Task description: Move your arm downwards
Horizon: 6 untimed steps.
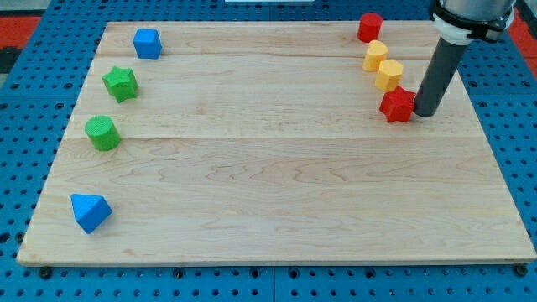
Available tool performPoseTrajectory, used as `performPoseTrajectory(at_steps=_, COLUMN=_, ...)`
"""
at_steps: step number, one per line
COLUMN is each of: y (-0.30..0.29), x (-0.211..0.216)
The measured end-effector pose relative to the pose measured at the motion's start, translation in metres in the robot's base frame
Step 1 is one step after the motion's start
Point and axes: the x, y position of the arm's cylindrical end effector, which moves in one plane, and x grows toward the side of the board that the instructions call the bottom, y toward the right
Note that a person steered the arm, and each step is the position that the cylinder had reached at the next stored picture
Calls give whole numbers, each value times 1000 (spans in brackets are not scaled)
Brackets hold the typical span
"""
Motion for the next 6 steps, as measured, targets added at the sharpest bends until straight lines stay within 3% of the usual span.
performPoseTrajectory(at_steps=2, y=21, x=54)
performPoseTrajectory(at_steps=6, y=2, x=79)
